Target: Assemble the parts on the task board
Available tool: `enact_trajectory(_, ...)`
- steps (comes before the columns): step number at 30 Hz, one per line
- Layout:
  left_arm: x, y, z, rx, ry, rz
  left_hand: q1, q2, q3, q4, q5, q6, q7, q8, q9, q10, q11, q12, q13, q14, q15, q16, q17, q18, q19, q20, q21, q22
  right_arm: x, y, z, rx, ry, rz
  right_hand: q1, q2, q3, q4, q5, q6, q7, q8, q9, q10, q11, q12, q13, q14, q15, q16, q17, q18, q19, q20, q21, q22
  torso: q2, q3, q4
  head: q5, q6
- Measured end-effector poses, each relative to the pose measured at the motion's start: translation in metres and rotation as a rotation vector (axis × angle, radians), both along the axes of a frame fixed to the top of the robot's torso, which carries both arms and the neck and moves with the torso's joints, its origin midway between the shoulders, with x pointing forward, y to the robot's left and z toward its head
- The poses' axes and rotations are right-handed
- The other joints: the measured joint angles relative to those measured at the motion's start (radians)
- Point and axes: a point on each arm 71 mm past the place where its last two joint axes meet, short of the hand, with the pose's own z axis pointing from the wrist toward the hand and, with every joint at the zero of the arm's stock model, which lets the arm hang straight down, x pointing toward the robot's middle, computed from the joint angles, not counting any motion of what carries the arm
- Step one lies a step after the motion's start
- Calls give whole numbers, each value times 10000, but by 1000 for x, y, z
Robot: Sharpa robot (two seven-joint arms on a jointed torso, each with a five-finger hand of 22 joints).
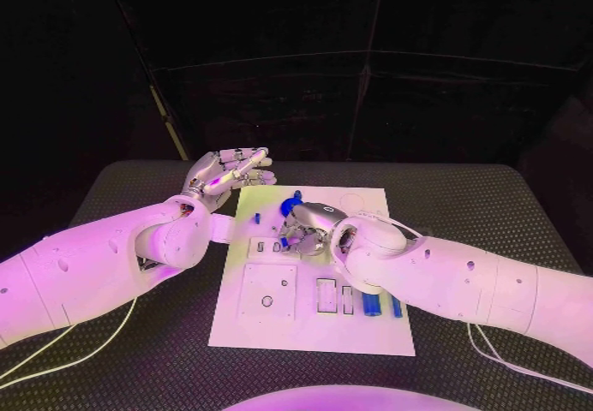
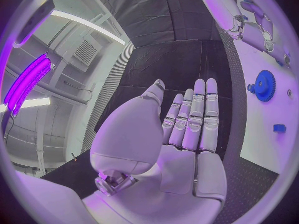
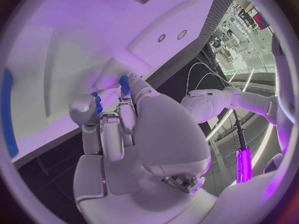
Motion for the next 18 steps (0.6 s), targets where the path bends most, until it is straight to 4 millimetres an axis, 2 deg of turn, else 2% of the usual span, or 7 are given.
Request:
enact_trajectory(14, 0, 0, 0, 4, 12, -1, 0, 0, 0, 0, 0, 0, 0, 0, 0, 0, 0, 0, 0, 0, 0, 0, -1, 0, 0, 0, 0, 1, 0, 1, 1, -253, -181, 107, -105, -107, 34, -34, -3, 0, -5, -19, 15, -121, -15, -219, -516, 0, 0, 0, -1, 0, 0, 0, 0, -19, 3, -3, 1, -28, -35)
enact_trajectory(18, 0, 0, 0, 6, 14, 0, 0, 0, 0, 0, 0, 0, 0, 0, 0, 0, 0, 0, 0, 0, 0, 0, -1, 0, 0, 0, 0, 1, 0, 2, 2, -321, -171, 120, -221, -223, 34, -34, -3, -4, -8, -24, 17, -159, 20, -301, -635, 0, 0, 0, -2, 0, -2, 2, -26, -33, 3, -4, 1, -29, -48)
